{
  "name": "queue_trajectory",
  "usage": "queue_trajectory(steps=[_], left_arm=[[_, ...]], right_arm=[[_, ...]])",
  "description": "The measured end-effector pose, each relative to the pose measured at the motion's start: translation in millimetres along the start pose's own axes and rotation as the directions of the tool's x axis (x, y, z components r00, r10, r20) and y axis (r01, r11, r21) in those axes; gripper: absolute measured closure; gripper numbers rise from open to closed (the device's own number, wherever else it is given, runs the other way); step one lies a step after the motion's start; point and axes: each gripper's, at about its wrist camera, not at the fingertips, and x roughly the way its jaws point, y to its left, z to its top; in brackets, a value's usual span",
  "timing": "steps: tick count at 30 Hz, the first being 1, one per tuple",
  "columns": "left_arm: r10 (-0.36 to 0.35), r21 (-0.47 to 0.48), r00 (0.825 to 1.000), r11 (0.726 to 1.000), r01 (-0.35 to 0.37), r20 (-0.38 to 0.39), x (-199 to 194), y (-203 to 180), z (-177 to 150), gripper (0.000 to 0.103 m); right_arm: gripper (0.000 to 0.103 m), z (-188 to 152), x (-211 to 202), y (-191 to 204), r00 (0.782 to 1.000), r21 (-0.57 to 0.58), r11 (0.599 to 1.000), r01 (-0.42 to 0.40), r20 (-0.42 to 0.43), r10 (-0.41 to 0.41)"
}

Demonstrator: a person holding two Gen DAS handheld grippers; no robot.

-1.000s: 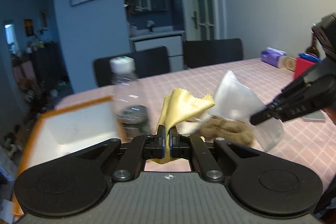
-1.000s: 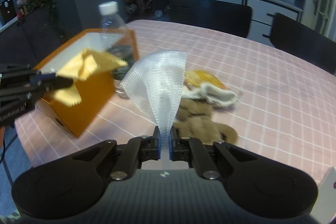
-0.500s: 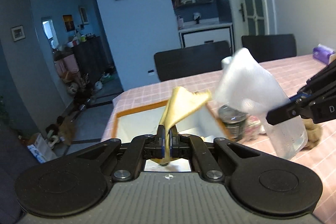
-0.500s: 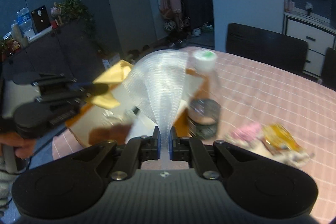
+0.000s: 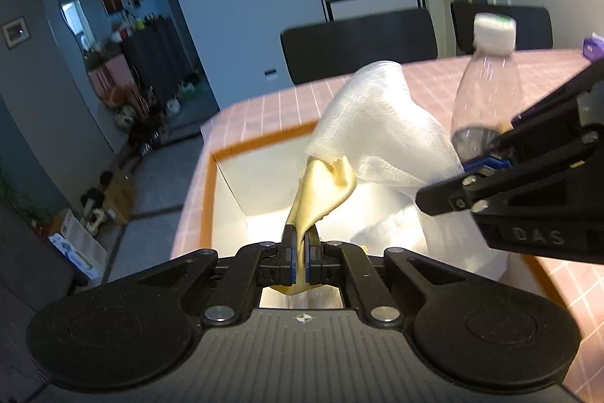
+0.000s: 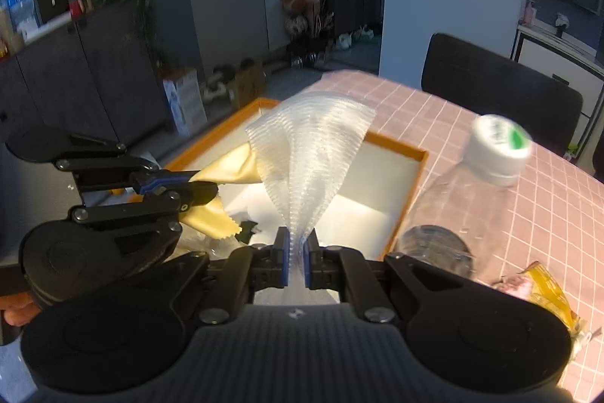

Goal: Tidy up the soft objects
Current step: 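Carry the yellow cloth with the left tool while the right tool carries the mesh bag over the box, then open the left tool dropping the yellow cloth while the right tool drops the mesh bag in the box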

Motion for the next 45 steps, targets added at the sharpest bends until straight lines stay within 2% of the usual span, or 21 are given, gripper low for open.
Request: queue_trajectory(steps=[6, 11, 15, 19, 25, 31, 36, 40, 45], left_arm=[[-0.017, 0.027, 0.998, 0.999, 0.019, -0.062, 7.2, -2.2, -20.7, 0.099], [-0.015, 0.026, 0.996, 1.000, 0.018, -0.091, 13.0, -3.2, -24.3, 0.097], [-0.020, 0.018, 0.997, 1.000, 0.022, -0.078, 10.1, -0.7, -27.1, 0.094], [-0.015, 0.024, 0.997, 1.000, 0.017, -0.072, 11.4, 0.9, -27.0, 0.086], [-0.001, 0.020, 1.000, 1.000, 0.002, -0.020, -3.9, -1.0, -19.2, 0.065], [0.028, 0.038, 0.999, 0.999, -0.029, 0.031, -17.6, -4.5, -13.2, 0.056], [0.026, -0.017, 0.997, 1.000, -0.024, 0.072, -30.3, 1.9, -11.3, 0.056], [0.005, -0.077, 0.994, 0.997, 0.004, 0.112, -41.7, 6.3, -12.9, 0.055], [0.033, -0.109, 0.986, 0.994, -0.015, 0.164, -57.1, 4.7, -17.8, 0.055]], right_arm=[[0.098, -3.6, 29.9, 2.9, 0.998, -0.037, 0.999, 0.000, -0.068, -0.002], [0.097, -5.0, 46.2, 6.0, 0.996, -0.078, 0.997, 0.019, -0.081, -0.025], [0.076, -10.1, 42.5, 7.6, 0.997, -0.100, 0.994, 0.036, -0.068, -0.043], [0.071, -11.6, 34.8, 5.4, 0.998, -0.105, 0.994, 0.029, -0.058, -0.035], [0.055, -10.9, 20.9, 9.0, 0.999, -0.142, 0.989, 0.036, -0.025, -0.040], [0.041, -9.1, -0.7, 7.0, 0.998, -0.170, 0.984, 0.061, 0.020, -0.058], [0.038, -11.2, -20.8, -0.6, 0.998, -0.160, 0.986, 0.047, 0.053, -0.039], [0.034, -15.0, -38.3, -2.5, 0.997, -0.145, 0.989, -0.007, 0.075, 0.018], [0.031, -25.6, -67.3, -6.0, 0.992, -0.138, 0.990, -0.037, 0.116, 0.053]])
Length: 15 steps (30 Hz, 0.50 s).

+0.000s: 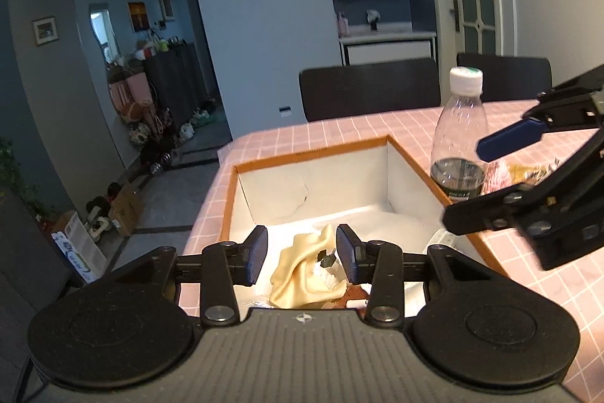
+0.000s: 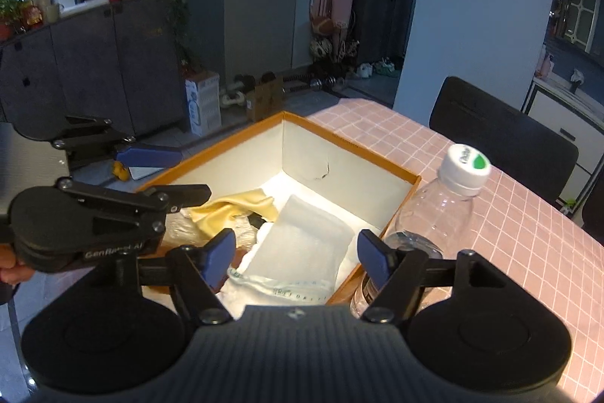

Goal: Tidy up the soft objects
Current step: 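Open the left tool dropping the yellow cloth while the right tool drops the mesh bag in the box, then move both open tools back over the pink cake and brown plush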

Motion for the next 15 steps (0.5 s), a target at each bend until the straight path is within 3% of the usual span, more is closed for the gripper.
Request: queue_trajectory(steps=[4, 12, 15], left_arm=[[-0.034, -0.018, 0.998, 0.999, 0.035, 0.050, -14.8, -5.7, -2.6, 0.055], [-0.110, 0.025, 0.985, 0.994, 0.108, 0.135, -34.2, -40.0, -6.7, 0.051], [-0.170, 0.013, 0.973, 0.985, 0.170, 0.154, -37.5, -54.1, -8.5, 0.051]], right_arm=[[0.030, -12.4, -25.2, 0.6, 1.000, -0.001, 1.000, -0.006, 0.025, 0.006], [0.030, -55.5, -65.9, -14.7, 0.998, 0.019, 0.997, 0.068, 0.016, -0.069], [0.026, -72.9, -78.5, -27.1, 0.994, 0.056, 0.992, 0.110, 0.009, -0.111]])
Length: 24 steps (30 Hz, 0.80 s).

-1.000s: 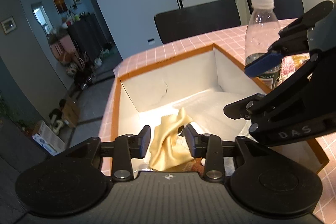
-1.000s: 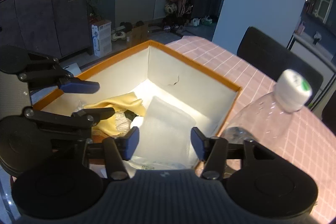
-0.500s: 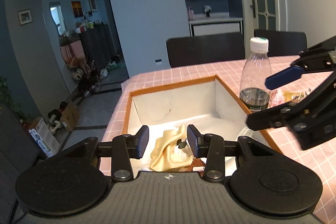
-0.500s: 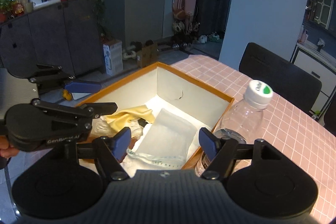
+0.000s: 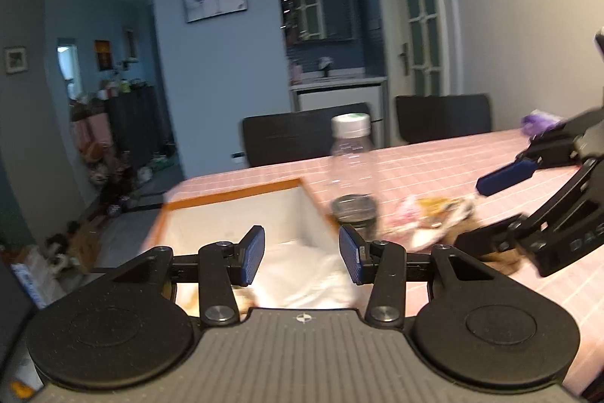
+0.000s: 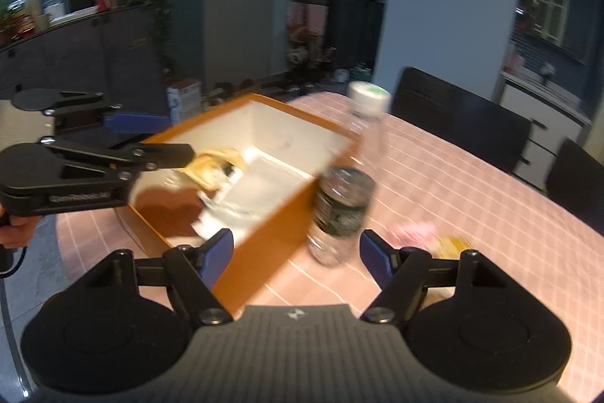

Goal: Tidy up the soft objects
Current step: 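Move both open tools back over the pink cake and brown plush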

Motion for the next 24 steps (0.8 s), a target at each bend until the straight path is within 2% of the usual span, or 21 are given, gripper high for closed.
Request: queue_trajectory(steps=[4, 7, 12, 19, 24], left_arm=[[-0.092, -0.047, 0.995, 0.995, 0.093, 0.036, 0.3, -17.5, -1.3, 0.051], [-0.128, -0.041, 0.990, 0.991, 0.130, 0.059, 6.1, -35.9, -5.8, 0.051], [-0.193, -0.055, 0.981, 0.979, 0.194, 0.025, 25.5, -57.6, -13.0, 0.051], [-0.244, -0.025, 0.968, 0.970, 0.243, -0.054, 48.7, -82.0, -24.2, 0.051], [-0.225, -0.007, 0.970, 0.974, 0.225, -0.090, 65.5, -92.5, -28.7, 0.051]], right_arm=[[0.024, -26.7, -7.7, -16.8, 0.996, 0.019, 0.997, 0.078, -0.035, -0.077], [0.024, -47.0, -11.9, -31.2, 0.990, 0.030, 0.992, 0.124, -0.075, -0.121], [0.023, -71.5, -15.8, -57.3, 0.979, 0.065, 0.983, 0.173, -0.120, -0.164], [0.023, -102.7, -5.5, -87.7, 0.961, 0.069, 0.966, 0.247, -0.143, -0.236], [0.023, -112.9, 10.9, -102.2, 0.953, 0.081, 0.960, 0.267, -0.170, -0.251]])
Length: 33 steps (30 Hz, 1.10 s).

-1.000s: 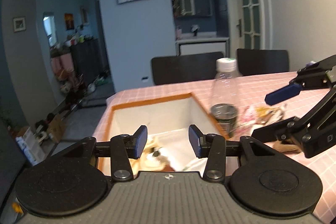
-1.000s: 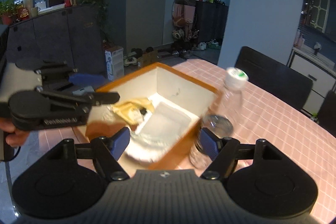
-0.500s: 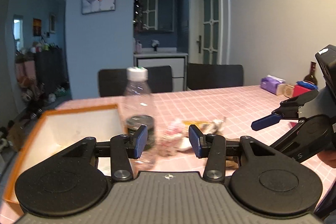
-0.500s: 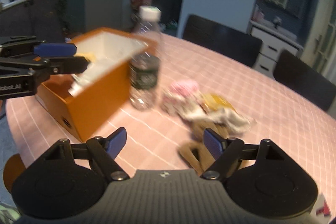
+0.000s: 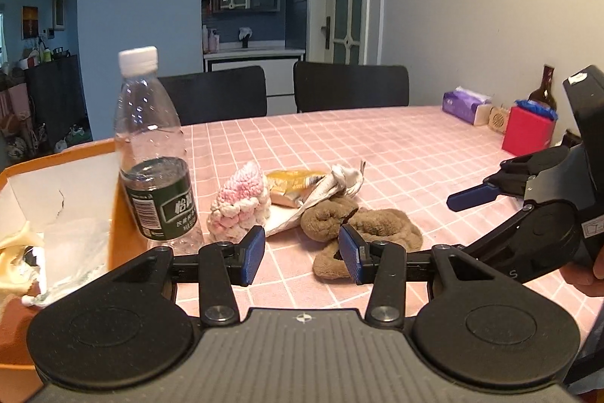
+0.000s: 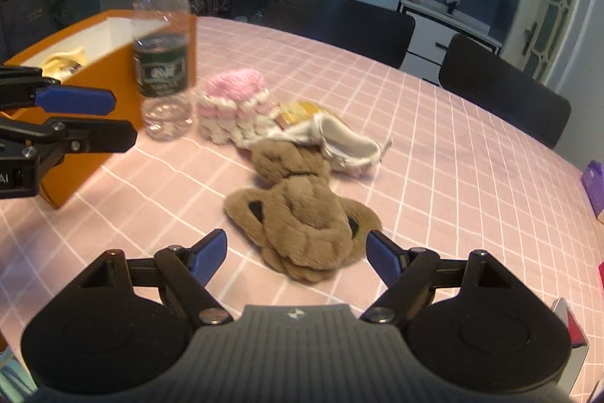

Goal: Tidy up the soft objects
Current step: 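Move both open tools back over the pink cake and brown plush, then grasp the pink crocheted cake with the left tool while the right tool grasps the brown plush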

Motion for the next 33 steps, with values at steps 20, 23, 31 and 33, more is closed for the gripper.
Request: queue_trajectory(steps=[20, 23, 31, 33], left_arm=[[-0.015, -0.012, 0.997, 1.000, 0.014, -0.076, 76.7, -11.6, -11.5, 0.049], [-0.018, -0.020, 0.996, 1.000, 0.016, -0.091, 83.8, -9.5, -12.8, 0.049], [0.015, -0.019, 0.993, 1.000, -0.017, -0.115, 93.2, -6.8, -10.8, 0.049], [0.042, 0.005, 0.993, 0.999, -0.041, -0.109, 91.4, -8.2, -10.0, 0.049]], right_arm=[[0.023, 7.6, 54.5, -25.0, 1.000, 0.092, 0.996, -0.008, 0.012, 0.006], [0.023, 8.7, 59.2, -28.9, 1.000, 0.109, 0.994, -0.030, 0.012, 0.029], [0.027, 11.9, 66.8, -27.9, 0.997, 0.105, 0.992, -0.071, -0.007, 0.072], [0.036, 10.9, 70.3, -24.4, 0.996, 0.090, 0.992, -0.083, -0.030, 0.086]])
